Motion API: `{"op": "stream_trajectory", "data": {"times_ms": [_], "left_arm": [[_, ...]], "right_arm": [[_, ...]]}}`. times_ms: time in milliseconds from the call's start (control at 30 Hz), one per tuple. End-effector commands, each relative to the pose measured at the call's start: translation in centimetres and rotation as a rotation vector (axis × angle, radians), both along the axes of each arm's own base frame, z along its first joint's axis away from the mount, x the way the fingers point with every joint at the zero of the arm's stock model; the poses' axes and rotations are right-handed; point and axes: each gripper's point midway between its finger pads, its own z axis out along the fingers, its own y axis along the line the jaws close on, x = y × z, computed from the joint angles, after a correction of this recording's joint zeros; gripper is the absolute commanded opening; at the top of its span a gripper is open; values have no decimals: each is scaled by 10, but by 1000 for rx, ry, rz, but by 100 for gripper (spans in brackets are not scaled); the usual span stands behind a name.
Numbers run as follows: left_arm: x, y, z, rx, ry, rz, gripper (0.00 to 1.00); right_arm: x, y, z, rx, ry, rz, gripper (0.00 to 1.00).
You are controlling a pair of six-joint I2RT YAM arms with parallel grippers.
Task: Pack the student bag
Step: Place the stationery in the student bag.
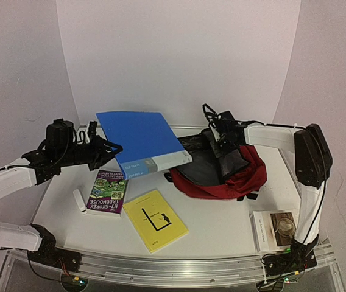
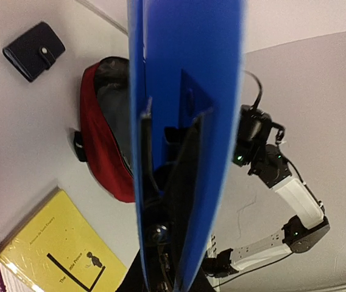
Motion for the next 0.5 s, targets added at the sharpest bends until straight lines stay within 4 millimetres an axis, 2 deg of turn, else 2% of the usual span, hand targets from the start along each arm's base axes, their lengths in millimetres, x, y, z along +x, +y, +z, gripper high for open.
{"op": "stream_trajectory", "data": {"times_ms": [0,233,333,467], "left_arm": [[-5,-28,22,-112,-94,-175,0],[-1,-60,-2,-144,-66,-343,0],[-3,-74,-4,-137,-69,-415,0],[-2,-87,-11,-99,-51,-449,0]], "right_arm": [[11,10,95,123,-144,71,0],[16,24,141,209,-204,109,0],[18,27,144,233,-199,100,0],[19,29,136,247,-173,91,0]]}}
